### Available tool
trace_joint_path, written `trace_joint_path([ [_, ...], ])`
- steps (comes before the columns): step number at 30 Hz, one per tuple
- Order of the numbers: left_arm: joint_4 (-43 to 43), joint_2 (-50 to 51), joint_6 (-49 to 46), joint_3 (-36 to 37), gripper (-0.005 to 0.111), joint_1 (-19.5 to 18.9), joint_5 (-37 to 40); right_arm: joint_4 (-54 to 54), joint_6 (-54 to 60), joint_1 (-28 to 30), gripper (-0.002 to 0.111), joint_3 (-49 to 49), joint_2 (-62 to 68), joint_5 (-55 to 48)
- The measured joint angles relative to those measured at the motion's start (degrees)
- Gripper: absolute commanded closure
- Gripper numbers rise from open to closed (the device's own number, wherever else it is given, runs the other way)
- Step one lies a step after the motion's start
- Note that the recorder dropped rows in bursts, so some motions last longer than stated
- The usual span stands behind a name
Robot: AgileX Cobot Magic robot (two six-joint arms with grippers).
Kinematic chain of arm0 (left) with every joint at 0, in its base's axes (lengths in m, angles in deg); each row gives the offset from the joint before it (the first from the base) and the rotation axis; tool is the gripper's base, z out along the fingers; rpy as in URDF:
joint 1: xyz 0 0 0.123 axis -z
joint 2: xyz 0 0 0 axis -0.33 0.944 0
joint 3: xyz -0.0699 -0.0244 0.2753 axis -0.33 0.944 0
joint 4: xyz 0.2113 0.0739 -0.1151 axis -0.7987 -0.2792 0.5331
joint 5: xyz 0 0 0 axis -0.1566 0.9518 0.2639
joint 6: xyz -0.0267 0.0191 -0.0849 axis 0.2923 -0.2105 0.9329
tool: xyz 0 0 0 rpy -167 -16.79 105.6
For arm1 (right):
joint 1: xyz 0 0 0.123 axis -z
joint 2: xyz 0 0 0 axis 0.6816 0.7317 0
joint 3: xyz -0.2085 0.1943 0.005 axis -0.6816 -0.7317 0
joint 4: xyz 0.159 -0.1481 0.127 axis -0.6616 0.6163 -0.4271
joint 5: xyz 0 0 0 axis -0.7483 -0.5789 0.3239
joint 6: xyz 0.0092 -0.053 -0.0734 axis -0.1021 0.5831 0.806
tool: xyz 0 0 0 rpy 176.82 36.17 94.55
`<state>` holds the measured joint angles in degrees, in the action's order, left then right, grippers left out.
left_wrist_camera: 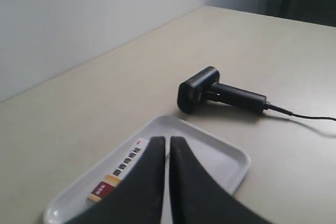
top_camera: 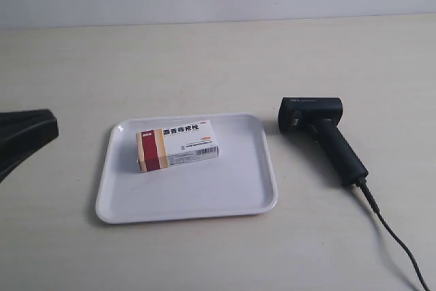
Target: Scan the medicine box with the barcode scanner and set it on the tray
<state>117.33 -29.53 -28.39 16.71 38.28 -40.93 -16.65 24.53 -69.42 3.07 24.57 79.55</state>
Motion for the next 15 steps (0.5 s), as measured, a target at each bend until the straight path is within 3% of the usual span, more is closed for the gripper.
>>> trace_joint_path([
  [6, 0.1, -6.0, -0.1, 4.4, 0.101, 0.0, 2.6, 0.0, 0.0, 0.0, 0.108, 0.0, -2.0, 0.3],
  [9, 0.1, -8.3, -1.7, 4.5, 0.101, 0.0, -0.9, 0.0, 0.0, 0.0, 0.108, 0.0, -2.1, 0.3],
  [12, 0.1, -13.5, -0.8, 5.4, 0.101, -3.3, -8.0, 0.0, -0.1, 0.0, 0.108, 0.0, -2.2, 0.3],
  [15, 0.1, -20.9, -0.2, 7.6, 0.101, -9.6, -13.0, 0.0, -0.1, 0.0, 0.108, 0.0, -2.2, 0.3],
])
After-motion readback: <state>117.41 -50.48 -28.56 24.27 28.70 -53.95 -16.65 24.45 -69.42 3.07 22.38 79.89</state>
